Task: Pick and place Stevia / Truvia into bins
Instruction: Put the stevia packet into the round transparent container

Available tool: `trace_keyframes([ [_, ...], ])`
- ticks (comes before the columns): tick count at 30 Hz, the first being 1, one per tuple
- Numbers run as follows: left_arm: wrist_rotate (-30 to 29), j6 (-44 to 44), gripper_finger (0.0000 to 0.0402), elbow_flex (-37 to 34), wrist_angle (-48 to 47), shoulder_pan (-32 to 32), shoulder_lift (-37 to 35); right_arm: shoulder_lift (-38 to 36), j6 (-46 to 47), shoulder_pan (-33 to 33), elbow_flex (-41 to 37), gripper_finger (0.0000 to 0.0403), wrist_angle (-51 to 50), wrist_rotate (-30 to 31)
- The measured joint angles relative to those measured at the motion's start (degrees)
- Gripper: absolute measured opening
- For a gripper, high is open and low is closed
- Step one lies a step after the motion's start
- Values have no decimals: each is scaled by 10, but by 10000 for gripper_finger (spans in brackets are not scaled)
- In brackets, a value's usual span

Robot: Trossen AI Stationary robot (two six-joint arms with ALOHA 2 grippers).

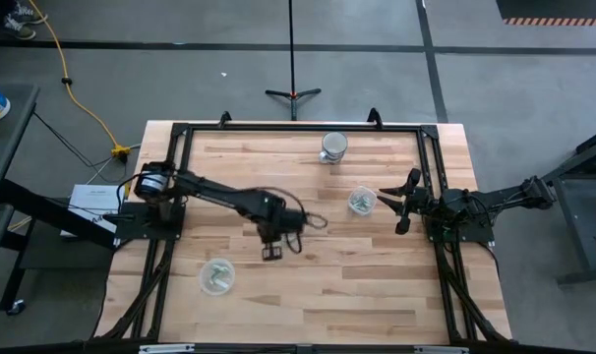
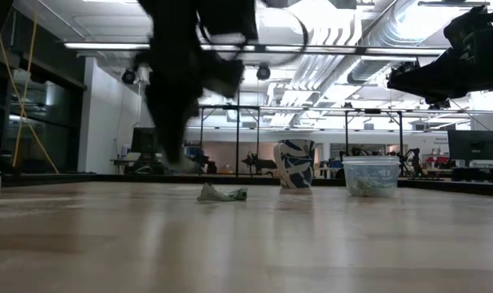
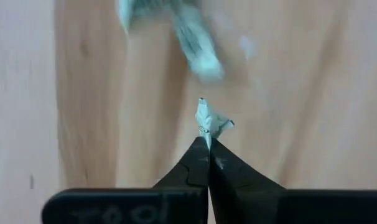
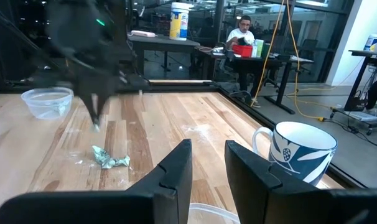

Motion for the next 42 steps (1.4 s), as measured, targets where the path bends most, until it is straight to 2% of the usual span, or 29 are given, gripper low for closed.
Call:
trace_keyframes([
  [6, 8, -82, 23, 61, -146, -92, -4, 4, 2, 0, 0, 87, -2, -2],
  [13, 42, -213, 32, 62, -286, -203, -4, 4, 4, 0, 0, 87, 0, -2],
  [19, 47, -255, 24, 62, -271, -267, -11, 3, 1, 0, 0, 87, 22, -1],
  [22, 1, -314, 50, 62, -264, -285, -10, 3, 0, 0, 0, 87, 31, -1],
  [24, -18, -337, 86, 62, -270, -288, -11, 3, 0, 0, 0, 87, 34, -1],
  [30, -25, -356, 184, 61, -303, -285, -10, 4, 0, 0, 0, 87, 35, -1],
  [33, -85, -345, 219, 61, -295, -271, -11, 4, -3, 0, 0, 87, 35, -1],
  [35, -154, -325, 237, 61, -253, -252, -12, 4, -8, 0, 0, 87, 35, -1],
  [37, -193, -281, 250, 61, -187, -226, -13, 4, -8, 0, 0, 87, 35, -1],
  [40, -216, -206, 261, 60, -78, -180, -12, 4, -6, 0, 0, 87, 35, -1],
  [42, -210, -157, 263, 50, -2, -145, -8, 4, -6, 0, 0, 87, 35, -3],
])
